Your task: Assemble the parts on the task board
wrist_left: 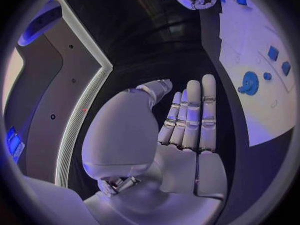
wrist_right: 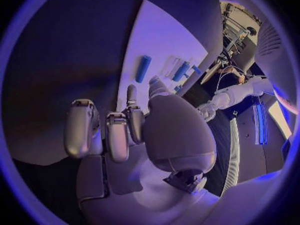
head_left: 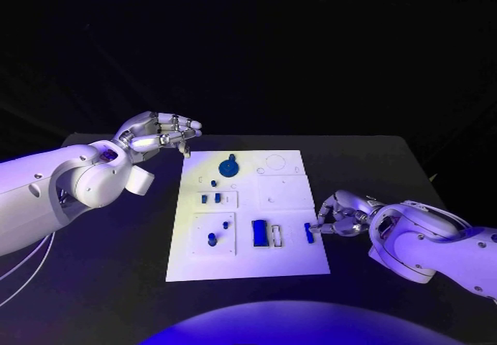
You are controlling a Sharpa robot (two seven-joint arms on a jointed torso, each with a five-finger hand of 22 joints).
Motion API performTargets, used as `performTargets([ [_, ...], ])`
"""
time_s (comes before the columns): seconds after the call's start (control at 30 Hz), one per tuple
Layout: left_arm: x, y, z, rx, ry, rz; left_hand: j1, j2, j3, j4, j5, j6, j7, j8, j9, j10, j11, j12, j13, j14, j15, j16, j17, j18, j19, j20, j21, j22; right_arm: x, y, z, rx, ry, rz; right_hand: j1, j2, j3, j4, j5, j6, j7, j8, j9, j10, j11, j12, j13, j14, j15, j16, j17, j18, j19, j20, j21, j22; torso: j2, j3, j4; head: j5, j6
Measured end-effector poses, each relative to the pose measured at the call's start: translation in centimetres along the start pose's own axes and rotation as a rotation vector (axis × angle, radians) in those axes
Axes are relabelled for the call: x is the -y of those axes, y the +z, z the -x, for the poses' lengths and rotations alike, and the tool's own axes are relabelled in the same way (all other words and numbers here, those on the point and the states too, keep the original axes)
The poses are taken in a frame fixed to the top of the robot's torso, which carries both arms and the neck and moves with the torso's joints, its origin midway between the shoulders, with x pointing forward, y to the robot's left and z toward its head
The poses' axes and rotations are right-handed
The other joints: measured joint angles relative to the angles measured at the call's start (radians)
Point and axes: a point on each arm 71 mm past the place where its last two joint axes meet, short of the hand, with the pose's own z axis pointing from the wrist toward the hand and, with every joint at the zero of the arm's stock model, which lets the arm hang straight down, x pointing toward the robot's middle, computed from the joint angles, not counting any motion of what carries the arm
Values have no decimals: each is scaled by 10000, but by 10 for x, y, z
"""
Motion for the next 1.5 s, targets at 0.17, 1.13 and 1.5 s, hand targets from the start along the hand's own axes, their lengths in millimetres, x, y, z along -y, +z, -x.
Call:
performTargets([
  [0.17, 0, 0, -1, -20, -10, -5, 0, 0, 0, 0, 0, 0, 0, 0, 0, 0, 0, 0, 0, 0, 0, 0, 0, 1, 0, 0, 0, 0, -2, 2, -5, -109, -134, -34, -66, -66, 28, 28, 0, 37, 37, 0, 27, 0, 0, -49, 2, 0, 0, 0, 0, 0, 0, 0, 0, -1, 0, 0, 3, -27, 10],
  [1.13, 0, 1, -3, -72, -35, -13, 0, 0, 0, 0, 0, 0, 0, 0, 2, 0, 0, 0, 1, 0, 0, 0, 0, 0, 0, 0, 37, 7, -17, 17, -24, -343, -547, -73, 517, -258, 454, -50, 0, 172, 9, 2, 303, -35, -36, -192, 18, 0, -1, -39, -3, -1, 0, -1, -278, -5, -2, -7, 25, 28, -119],
  [1.5, 0, 1, -4, -86, -40, -9, 0, 0, 0, 0, 0, 0, 0, 0, -8, 0, 0, 0, 1, 0, 0, 0, 0, 0, 0, 0, 36, 6, -23, 16, -26, -210, -807, 192, 1726, -812, 3349, 495, 59, 323, -144, -364, 753, -144, -143, -284, 5, -1, -1, -39, -4, 0, 24, -25, -357, -6, -11, -7, 20, 25, -102],
])
